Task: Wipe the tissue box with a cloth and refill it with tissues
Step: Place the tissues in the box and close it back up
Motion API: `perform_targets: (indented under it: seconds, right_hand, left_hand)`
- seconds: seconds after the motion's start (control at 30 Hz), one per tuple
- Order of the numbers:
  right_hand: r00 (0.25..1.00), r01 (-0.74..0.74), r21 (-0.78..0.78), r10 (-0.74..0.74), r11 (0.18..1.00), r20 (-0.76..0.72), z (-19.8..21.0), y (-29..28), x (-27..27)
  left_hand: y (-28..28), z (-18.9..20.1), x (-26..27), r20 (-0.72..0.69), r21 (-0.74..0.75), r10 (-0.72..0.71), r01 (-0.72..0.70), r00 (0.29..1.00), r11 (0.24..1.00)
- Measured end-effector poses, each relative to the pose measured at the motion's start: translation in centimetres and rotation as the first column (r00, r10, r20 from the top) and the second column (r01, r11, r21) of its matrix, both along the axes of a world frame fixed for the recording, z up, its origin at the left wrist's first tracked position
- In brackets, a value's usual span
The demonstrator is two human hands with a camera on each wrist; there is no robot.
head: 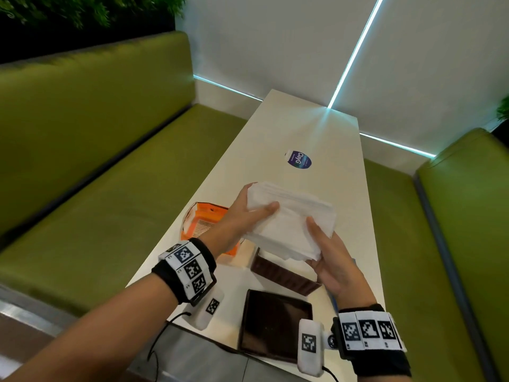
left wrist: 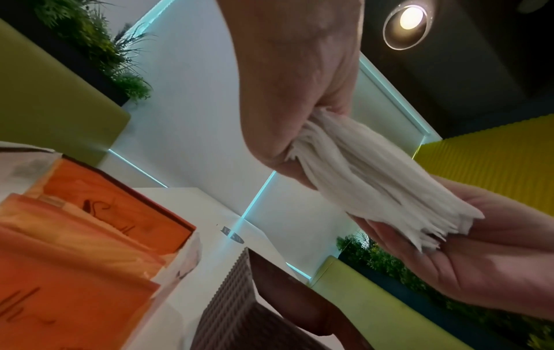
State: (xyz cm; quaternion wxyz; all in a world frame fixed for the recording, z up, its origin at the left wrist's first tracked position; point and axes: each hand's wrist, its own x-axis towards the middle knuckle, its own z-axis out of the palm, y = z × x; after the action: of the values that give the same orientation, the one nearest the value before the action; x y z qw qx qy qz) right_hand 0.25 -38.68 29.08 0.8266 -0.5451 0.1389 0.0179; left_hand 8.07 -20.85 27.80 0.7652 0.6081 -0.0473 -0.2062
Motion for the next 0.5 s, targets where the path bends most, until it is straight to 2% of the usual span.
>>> perform_targets:
  seconds: [0.07, 0.17, 0.3, 0.5]
  right_hand:
    - [1.000, 0.008, 0.105, -0.007, 0.994, -0.004, 0.0, 0.0, -0.1]
    - [0.998, -0.017, 0.237, 0.002, 0.971, 0.064, -0.4, 0.1, -0.4]
    - [0.980, -0.135, 0.097, 0.118, 0.986, 0.162, -0.8, 0.8, -0.8]
    - [0.985, -0.071, 0.055, 0.062, 0.996, 0.161, -0.6, 2.0, -0.2]
  left_hand:
    - [0.0, 0.0, 0.1, 0.019, -0.046, 0.054, -0.053, 0.998, 0.998]
    - [0.3, 0.1, 0.6, -0.061, -0.180, 0.142, -0.151, 0.988, 0.972]
    - [0.8, 0.9, 0.8, -0.178, -0.245, 0.173, -0.214, 0.969, 0.946]
    - [1.2, 0.4, 0.8, -0.224, -0.261, 0.114, -0.172, 0.968, 0.950]
